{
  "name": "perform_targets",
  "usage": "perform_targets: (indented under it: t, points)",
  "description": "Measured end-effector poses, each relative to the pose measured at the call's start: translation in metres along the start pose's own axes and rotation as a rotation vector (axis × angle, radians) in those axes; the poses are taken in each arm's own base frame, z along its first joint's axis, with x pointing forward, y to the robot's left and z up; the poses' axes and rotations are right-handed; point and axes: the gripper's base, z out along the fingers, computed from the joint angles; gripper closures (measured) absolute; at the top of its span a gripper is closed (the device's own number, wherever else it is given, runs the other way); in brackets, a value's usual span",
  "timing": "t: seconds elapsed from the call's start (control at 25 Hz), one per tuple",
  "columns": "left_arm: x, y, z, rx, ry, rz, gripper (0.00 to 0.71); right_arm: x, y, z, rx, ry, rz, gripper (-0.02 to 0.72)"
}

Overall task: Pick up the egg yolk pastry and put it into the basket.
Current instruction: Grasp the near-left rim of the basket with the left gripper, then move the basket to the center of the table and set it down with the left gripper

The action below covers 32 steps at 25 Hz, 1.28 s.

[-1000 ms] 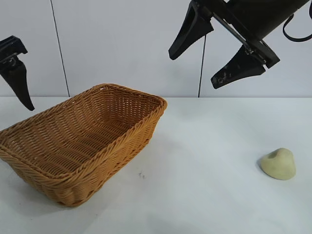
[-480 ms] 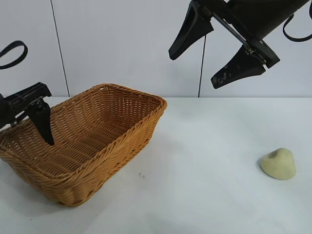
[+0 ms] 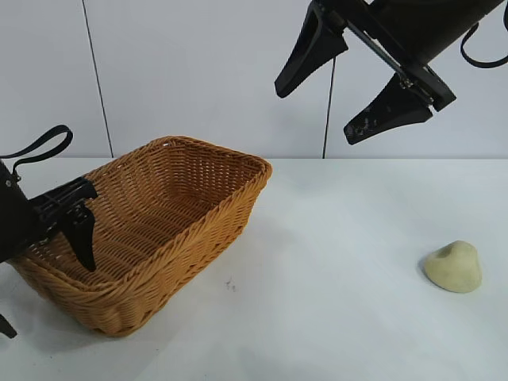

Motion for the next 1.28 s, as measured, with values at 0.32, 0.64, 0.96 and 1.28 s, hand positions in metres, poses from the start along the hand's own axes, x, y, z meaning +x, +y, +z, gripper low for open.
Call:
perform_targets:
  t: [0.32, 0.64, 0.96, 1.28]
  points:
    - [-0.017, -0.029, -0.023, 0.015, 0.02, 0.159, 0.571, 0.0, 0.0, 0.0, 0.0, 0.0, 0.0, 0.062]
    - [-0.065, -0.063, -0.032, -0.023, 0.147, 0.479, 0.571, 0.0, 0.0, 0.0, 0.001, 0.0, -0.001, 0.062]
    - [-0.054, -0.095, -0.028, -0.021, 0.229, 0.743, 0.571, 0.0, 0.0, 0.0, 0.001, 0.0, -0.001, 0.062]
    - [-0.047, -0.099, -0.009, -0.025, 0.254, 0.802, 0.571, 0.0, 0.0, 0.0, 0.001, 0.0, -0.001, 0.062]
